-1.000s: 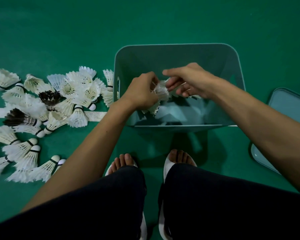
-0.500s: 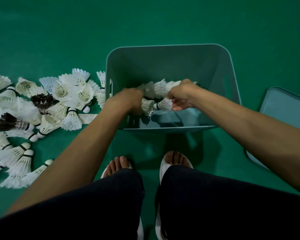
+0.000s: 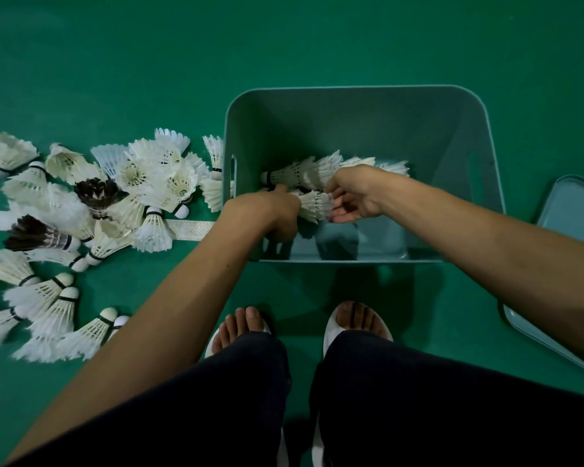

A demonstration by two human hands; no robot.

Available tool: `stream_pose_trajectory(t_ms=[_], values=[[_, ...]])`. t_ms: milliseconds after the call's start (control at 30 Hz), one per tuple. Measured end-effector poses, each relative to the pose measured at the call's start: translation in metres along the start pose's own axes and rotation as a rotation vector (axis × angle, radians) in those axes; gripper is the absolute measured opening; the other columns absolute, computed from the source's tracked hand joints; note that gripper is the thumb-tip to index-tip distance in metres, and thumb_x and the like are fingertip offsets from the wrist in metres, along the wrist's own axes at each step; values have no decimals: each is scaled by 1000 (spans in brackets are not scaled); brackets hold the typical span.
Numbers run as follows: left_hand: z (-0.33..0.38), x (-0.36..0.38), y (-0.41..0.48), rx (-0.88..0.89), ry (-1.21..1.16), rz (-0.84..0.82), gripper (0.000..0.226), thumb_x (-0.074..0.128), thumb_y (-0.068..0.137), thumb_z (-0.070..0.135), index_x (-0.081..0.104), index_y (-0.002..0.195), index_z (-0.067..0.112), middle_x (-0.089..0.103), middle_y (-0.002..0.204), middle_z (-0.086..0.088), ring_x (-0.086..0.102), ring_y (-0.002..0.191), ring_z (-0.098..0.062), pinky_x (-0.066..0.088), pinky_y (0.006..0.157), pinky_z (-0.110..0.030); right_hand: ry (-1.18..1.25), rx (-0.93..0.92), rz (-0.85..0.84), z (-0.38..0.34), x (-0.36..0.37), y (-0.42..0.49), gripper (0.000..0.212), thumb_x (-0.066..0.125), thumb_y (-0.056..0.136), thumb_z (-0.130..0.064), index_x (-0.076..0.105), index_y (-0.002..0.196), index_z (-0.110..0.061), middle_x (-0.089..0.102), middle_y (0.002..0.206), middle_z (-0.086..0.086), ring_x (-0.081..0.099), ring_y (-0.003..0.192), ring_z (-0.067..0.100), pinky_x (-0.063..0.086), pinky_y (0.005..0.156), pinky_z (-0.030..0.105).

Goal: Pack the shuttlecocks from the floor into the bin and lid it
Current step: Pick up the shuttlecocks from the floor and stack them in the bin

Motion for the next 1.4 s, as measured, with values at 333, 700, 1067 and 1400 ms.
stream_pose_trajectory(t_ms=[333, 700, 1067, 1400], values=[[10, -16, -7, 65, -381, 118, 46, 52, 94, 1, 48, 138, 13, 50, 136, -11, 57, 110, -27, 49, 80, -34, -255, -134, 205, -9, -6, -4, 20, 74, 89, -1, 61, 101, 9, 74, 74, 22, 76, 62, 29, 59, 54, 33], [4, -9, -5, 3, -151, 10, 41, 51, 97, 5, 52, 138, 4, 37, 146, -15, 60, 107, -34, 52, 100, -47, -155, -177, 272, -10, -9, -12, 19, 77, 85, 5, 59, 92, 6, 70, 93, 27, 75, 59, 33, 65, 65, 38], [9, -29, -8, 74, -534, 156, 36, 44, 94, -6, 68, 118, 6, 58, 116, -8, 58, 83, -17, 45, 65, -26, -182, -161, 304, -17, -15, -14, 17, 77, 88, -2, 61, 88, 6, 62, 97, 18, 75, 58, 30, 65, 67, 38], [-18, -71, -103, 231, -800, 544, 48, 46, 85, -13, 67, 118, 15, 64, 128, -4, 65, 113, -18, 56, 91, -39, -474, -428, 521, -52, -32, -98, 19, 72, 83, -18, 74, 86, 0, 76, 79, 14, 76, 64, 27, 65, 68, 46]])
Point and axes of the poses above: each hand's wrist, its own y-axis towards the middle knuckle, its own x-axis out of the palm, z = x × y, the point moved 6 cm from there along y, towards the middle knuckle
